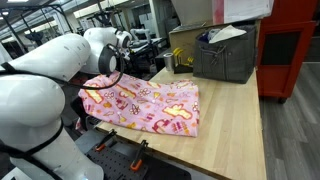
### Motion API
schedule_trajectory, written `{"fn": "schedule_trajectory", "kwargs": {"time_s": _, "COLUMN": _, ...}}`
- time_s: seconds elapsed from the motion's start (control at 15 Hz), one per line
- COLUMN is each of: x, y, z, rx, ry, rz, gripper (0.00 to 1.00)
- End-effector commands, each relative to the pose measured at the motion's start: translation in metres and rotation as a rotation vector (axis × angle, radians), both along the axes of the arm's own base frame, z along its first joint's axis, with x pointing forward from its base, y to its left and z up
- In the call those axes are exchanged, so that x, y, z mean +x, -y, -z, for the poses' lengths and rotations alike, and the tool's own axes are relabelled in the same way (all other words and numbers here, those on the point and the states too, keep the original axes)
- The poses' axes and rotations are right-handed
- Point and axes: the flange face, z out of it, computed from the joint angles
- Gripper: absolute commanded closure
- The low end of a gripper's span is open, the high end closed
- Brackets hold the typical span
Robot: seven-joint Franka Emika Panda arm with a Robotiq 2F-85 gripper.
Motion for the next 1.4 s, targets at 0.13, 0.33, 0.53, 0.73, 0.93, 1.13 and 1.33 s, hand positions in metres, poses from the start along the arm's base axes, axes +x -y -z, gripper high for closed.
{"fn": "schedule_trajectory", "kwargs": {"time_s": 0.13, "x": -0.015, "y": -0.027, "z": -0.053, "rx": 0.173, "ry": 0.031, "rz": -0.121, "gripper": 0.98}}
{"fn": "schedule_trajectory", "kwargs": {"time_s": 0.33, "x": -0.020, "y": -0.038, "z": -0.074, "rx": 0.290, "ry": 0.058, "rz": -0.181, "gripper": 0.98}}
{"fn": "schedule_trajectory", "kwargs": {"time_s": 0.53, "x": -0.026, "y": -0.047, "z": -0.092, "rx": 0.388, "ry": 0.073, "rz": -0.230, "gripper": 0.98}}
{"fn": "schedule_trajectory", "kwargs": {"time_s": 0.73, "x": -0.035, "y": -0.056, "z": -0.108, "rx": 0.453, "ry": 0.092, "rz": -0.274, "gripper": 0.98}}
{"fn": "schedule_trajectory", "kwargs": {"time_s": 0.93, "x": -0.043, "y": -0.069, "z": -0.122, "rx": 0.497, "ry": 0.097, "rz": -0.310, "gripper": 0.98}}
{"fn": "schedule_trajectory", "kwargs": {"time_s": 1.13, "x": -0.051, "y": -0.078, "z": -0.127, "rx": 0.493, "ry": 0.101, "rz": -0.331, "gripper": 0.98}}
{"fn": "schedule_trajectory", "kwargs": {"time_s": 1.33, "x": -0.056, "y": -0.086, "z": -0.129, "rx": 0.467, "ry": 0.112, "rz": -0.336, "gripper": 0.98}}
